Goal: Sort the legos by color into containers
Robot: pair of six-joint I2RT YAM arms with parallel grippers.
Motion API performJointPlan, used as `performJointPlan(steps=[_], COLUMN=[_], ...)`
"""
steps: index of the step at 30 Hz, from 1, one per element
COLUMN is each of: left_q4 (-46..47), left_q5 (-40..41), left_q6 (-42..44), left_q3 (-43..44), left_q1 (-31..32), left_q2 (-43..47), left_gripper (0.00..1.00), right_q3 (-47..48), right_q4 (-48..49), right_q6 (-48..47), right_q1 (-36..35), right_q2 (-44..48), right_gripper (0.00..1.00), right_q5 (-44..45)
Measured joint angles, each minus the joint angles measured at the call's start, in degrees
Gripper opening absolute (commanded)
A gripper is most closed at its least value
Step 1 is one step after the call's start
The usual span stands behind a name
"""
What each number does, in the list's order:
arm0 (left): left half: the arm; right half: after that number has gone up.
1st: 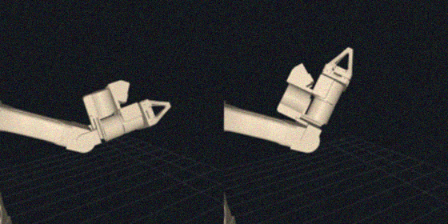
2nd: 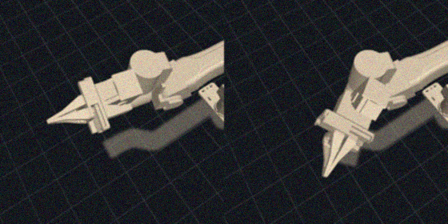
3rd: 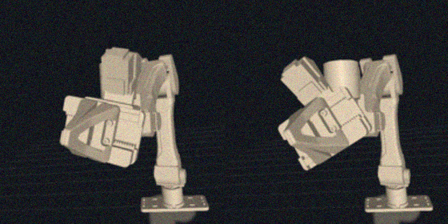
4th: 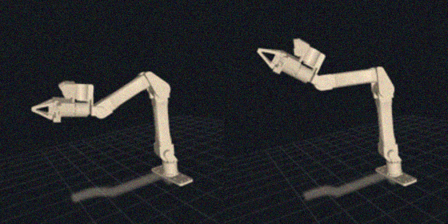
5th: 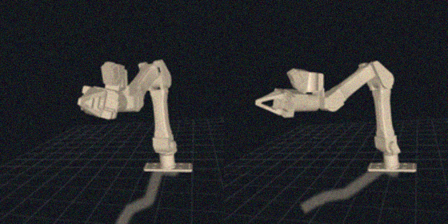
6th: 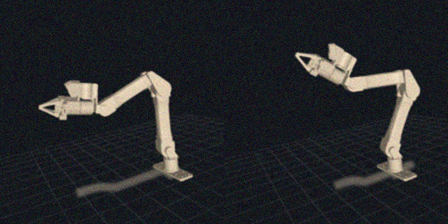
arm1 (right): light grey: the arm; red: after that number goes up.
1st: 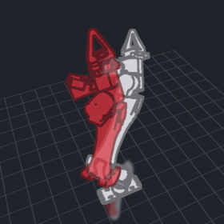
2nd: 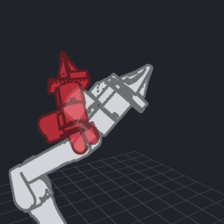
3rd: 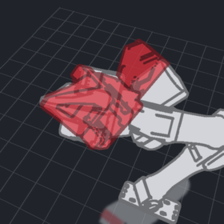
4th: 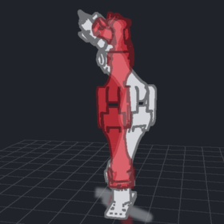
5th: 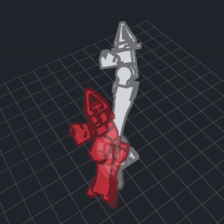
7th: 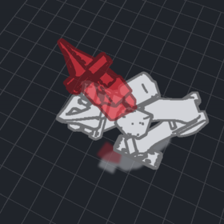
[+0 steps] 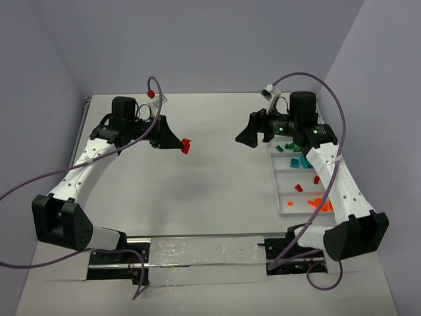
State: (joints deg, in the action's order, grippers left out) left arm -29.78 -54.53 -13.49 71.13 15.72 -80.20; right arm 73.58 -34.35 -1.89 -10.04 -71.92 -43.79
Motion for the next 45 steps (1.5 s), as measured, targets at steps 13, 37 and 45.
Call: performJointPlan(steps=[13,37,45], left_q4=[21.77,22.31,23.76], left_q5=[8.66,19.32,18.24], left_q6=[-32.15,-43.63,-44.90], left_q3=[-7.88,-7.13,-7.13], left_q1=[0.43,2.04,2.83], left_q2=[7.56,4.30,4.30], left_gripper=[0.00,0.00,0.00], right_q3=[3.11,14.63,16.22], right_q4=[12.71,12.11,11.16], right_q6=[16.10,19.61,18.61], right_q1=[-12.64,-27.17,-27.82], right_q2=[-5.26,-20.70,-22.27], right_gripper=[0.81,0.74,0.62], right_q5=[5.00,18.92,20.61])
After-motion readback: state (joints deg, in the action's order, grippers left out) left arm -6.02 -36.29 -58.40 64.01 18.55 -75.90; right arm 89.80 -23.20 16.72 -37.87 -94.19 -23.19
